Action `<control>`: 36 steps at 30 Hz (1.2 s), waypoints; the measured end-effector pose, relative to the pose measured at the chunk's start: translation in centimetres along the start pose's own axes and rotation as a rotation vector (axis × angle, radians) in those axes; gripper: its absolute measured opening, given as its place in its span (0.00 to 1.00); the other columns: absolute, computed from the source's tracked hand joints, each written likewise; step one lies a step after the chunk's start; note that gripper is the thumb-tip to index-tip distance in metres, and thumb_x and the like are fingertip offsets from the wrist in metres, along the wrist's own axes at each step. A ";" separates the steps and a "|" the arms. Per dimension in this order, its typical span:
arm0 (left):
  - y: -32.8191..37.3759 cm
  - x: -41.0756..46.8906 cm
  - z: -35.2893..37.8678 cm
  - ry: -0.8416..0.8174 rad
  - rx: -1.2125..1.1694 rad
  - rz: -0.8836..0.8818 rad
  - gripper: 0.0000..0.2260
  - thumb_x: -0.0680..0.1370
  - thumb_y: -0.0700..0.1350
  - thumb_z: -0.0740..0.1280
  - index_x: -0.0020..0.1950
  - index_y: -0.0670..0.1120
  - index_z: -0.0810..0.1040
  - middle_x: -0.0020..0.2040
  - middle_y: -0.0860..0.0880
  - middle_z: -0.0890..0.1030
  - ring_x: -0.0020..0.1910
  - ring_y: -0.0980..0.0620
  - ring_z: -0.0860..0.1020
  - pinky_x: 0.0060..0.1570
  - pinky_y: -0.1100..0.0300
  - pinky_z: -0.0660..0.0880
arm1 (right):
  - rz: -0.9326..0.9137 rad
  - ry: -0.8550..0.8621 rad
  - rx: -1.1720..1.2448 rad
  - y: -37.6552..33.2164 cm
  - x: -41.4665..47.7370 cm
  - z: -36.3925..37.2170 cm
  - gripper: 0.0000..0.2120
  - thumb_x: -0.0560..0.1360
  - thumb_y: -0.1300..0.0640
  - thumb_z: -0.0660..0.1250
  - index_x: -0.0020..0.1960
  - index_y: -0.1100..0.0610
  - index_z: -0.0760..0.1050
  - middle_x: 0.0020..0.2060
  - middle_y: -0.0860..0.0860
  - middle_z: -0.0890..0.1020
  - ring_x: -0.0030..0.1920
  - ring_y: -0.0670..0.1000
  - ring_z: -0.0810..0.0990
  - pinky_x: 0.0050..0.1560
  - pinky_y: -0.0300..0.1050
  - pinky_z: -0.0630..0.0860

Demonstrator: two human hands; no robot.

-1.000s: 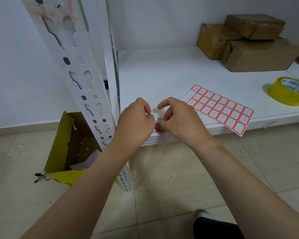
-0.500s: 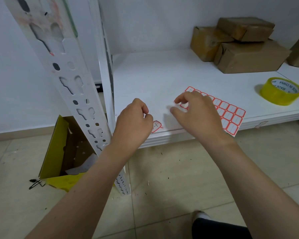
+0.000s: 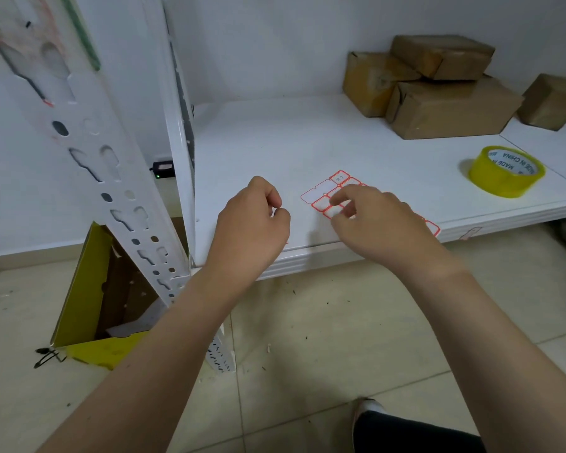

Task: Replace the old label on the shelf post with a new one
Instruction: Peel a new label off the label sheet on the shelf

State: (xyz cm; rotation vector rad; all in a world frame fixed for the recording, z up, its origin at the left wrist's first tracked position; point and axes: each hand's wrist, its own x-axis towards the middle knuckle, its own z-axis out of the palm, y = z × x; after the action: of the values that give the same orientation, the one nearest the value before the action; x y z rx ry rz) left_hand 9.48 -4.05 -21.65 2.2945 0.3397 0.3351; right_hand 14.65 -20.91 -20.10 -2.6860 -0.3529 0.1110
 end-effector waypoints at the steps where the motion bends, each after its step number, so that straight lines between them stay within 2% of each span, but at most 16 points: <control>1: 0.1 0.0 0.1 -0.002 -0.001 0.003 0.04 0.78 0.39 0.63 0.51 0.47 0.74 0.40 0.50 0.78 0.42 0.48 0.81 0.43 0.53 0.75 | -0.009 0.038 0.051 0.1 0.1 -0.1 0.15 0.80 0.48 0.64 0.65 0.43 0.76 0.59 0.43 0.83 0.60 0.54 0.79 0.56 0.50 0.76; 4: 0.5 -0.2 0.1 -0.012 -0.013 0.014 0.04 0.78 0.40 0.63 0.51 0.48 0.74 0.40 0.49 0.79 0.44 0.45 0.83 0.48 0.46 0.79 | -0.021 0.062 0.001 1.0 0.5 -0.2 0.21 0.75 0.45 0.72 0.68 0.43 0.75 0.66 0.47 0.79 0.66 0.58 0.74 0.61 0.55 0.75; 7: 0.7 -0.2 0.1 -0.023 -0.028 0.037 0.05 0.79 0.40 0.63 0.52 0.49 0.74 0.39 0.52 0.77 0.44 0.47 0.82 0.50 0.45 0.80 | 0.003 -0.173 -0.208 1.9 0.1 -0.3 0.40 0.68 0.42 0.80 0.75 0.42 0.65 0.74 0.49 0.69 0.73 0.61 0.67 0.68 0.61 0.72; 9: 0.7 -0.1 0.2 -0.028 -0.048 0.039 0.04 0.79 0.41 0.64 0.51 0.50 0.74 0.39 0.53 0.77 0.43 0.48 0.82 0.50 0.46 0.80 | -0.084 -0.237 -0.353 2.4 -0.1 0.1 0.43 0.70 0.49 0.80 0.77 0.42 0.60 0.75 0.46 0.67 0.75 0.60 0.64 0.70 0.63 0.70; 11: 0.7 -0.1 0.5 -0.039 -0.088 0.019 0.03 0.79 0.43 0.64 0.50 0.51 0.74 0.38 0.54 0.77 0.43 0.48 0.82 0.50 0.46 0.80 | -0.151 -0.182 -0.399 2.7 0.1 0.2 0.39 0.73 0.58 0.75 0.77 0.43 0.60 0.76 0.46 0.67 0.74 0.59 0.66 0.67 0.61 0.72; 13: 0.8 -0.2 0.7 -0.056 -0.128 -0.004 0.03 0.79 0.43 0.64 0.50 0.51 0.74 0.37 0.54 0.78 0.44 0.48 0.82 0.51 0.48 0.80 | -0.178 -0.099 -0.357 2.7 0.3 0.2 0.33 0.75 0.62 0.70 0.75 0.43 0.64 0.73 0.46 0.70 0.70 0.57 0.69 0.57 0.55 0.75; 16: 0.8 -0.2 0.9 -0.072 -0.146 -0.026 0.03 0.79 0.44 0.64 0.50 0.51 0.75 0.39 0.54 0.80 0.45 0.48 0.83 0.52 0.50 0.79 | -0.165 -0.031 -0.264 2.4 0.5 0.3 0.28 0.74 0.62 0.68 0.71 0.43 0.71 0.67 0.46 0.76 0.64 0.56 0.75 0.52 0.49 0.74; 20: 0.8 0.0 0.9 -0.062 -0.242 -0.080 0.05 0.79 0.50 0.64 0.53 0.54 0.78 0.43 0.56 0.83 0.48 0.50 0.83 0.55 0.46 0.81 | -0.150 0.116 -0.130 1.3 0.4 0.2 0.22 0.74 0.60 0.68 0.65 0.43 0.74 0.55 0.46 0.81 0.52 0.58 0.80 0.51 0.51 0.80; 22: 1.2 0.3 0.6 -0.113 -0.434 -0.183 0.11 0.81 0.54 0.65 0.62 0.53 0.76 0.49 0.55 0.85 0.49 0.50 0.84 0.54 0.46 0.83 | -0.202 0.151 -0.032 0.3 0.0 -0.1 0.21 0.74 0.60 0.69 0.64 0.44 0.73 0.50 0.44 0.79 0.49 0.56 0.80 0.49 0.52 0.81; 24: 1.8 0.4 0.3 -0.221 -0.717 -0.320 0.17 0.82 0.56 0.65 0.68 0.50 0.75 0.55 0.48 0.85 0.53 0.47 0.86 0.55 0.47 0.84 | -0.277 0.146 0.054 -1.1 -0.7 -0.5 0.21 0.75 0.59 0.70 0.64 0.45 0.71 0.47 0.43 0.78 0.46 0.51 0.79 0.45 0.47 0.77; 26: 2.0 0.6 -0.2 -0.298 -0.955 -0.412 0.15 0.83 0.55 0.65 0.62 0.46 0.78 0.54 0.42 0.86 0.52 0.42 0.87 0.55 0.45 0.84 | -0.360 0.106 0.095 -2.6 -1.7 -0.9 0.21 0.76 0.58 0.70 0.64 0.43 0.70 0.46 0.42 0.78 0.43 0.49 0.78 0.43 0.46 0.76; 28: 1.7 0.8 -0.5 -0.302 -1.052 -0.444 0.16 0.82 0.56 0.65 0.56 0.43 0.80 0.44 0.42 0.85 0.44 0.43 0.86 0.49 0.47 0.84 | -0.466 0.032 0.063 -3.7 -2.5 -1.1 0.21 0.74 0.58 0.69 0.62 0.42 0.69 0.46 0.41 0.78 0.41 0.49 0.78 0.42 0.50 0.78; 30: 1.3 1.0 -0.6 -0.231 -1.071 -0.464 0.17 0.80 0.55 0.68 0.58 0.42 0.81 0.39 0.43 0.82 0.39 0.44 0.82 0.45 0.50 0.82 | -0.551 -0.043 0.029 -4.1 -3.0 -1.0 0.20 0.73 0.57 0.68 0.61 0.42 0.69 0.46 0.40 0.78 0.38 0.45 0.78 0.40 0.50 0.78; 32: 0.7 1.3 -0.7 -0.129 -1.033 -0.451 0.15 0.78 0.47 0.71 0.61 0.40 0.81 0.45 0.44 0.85 0.42 0.43 0.85 0.50 0.49 0.82 | -0.585 -0.046 0.059 -3.9 -2.8 -0.8 0.17 0.74 0.54 0.70 0.60 0.40 0.72 0.48 0.39 0.81 0.38 0.39 0.79 0.41 0.47 0.80; 34: 0.6 1.2 -1.0 -0.065 -0.935 -0.406 0.09 0.79 0.42 0.70 0.59 0.44 0.83 0.51 0.47 0.88 0.50 0.45 0.87 0.57 0.45 0.82 | -0.580 0.056 0.168 -3.6 -2.3 -0.5 0.11 0.76 0.48 0.72 0.58 0.42 0.77 0.48 0.38 0.83 0.42 0.38 0.80 0.45 0.46 0.82; 36: 0.8 1.0 -1.2 -0.033 -0.858 -0.386 0.06 0.81 0.46 0.69 0.58 0.51 0.82 0.54 0.52 0.88 0.53 0.47 0.86 0.60 0.43 0.81 | -0.500 0.228 0.299 -3.1 -1.7 -0.4 0.08 0.78 0.48 0.72 0.57 0.45 0.80 0.48 0.39 0.82 0.43 0.39 0.80 0.46 0.41 0.81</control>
State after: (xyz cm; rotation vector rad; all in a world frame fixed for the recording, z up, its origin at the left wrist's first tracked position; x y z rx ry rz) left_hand 10.07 -3.43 -20.10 1.3588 0.4954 0.1884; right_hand 12.35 -18.74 -18.41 -2.2139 -0.8448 -0.2671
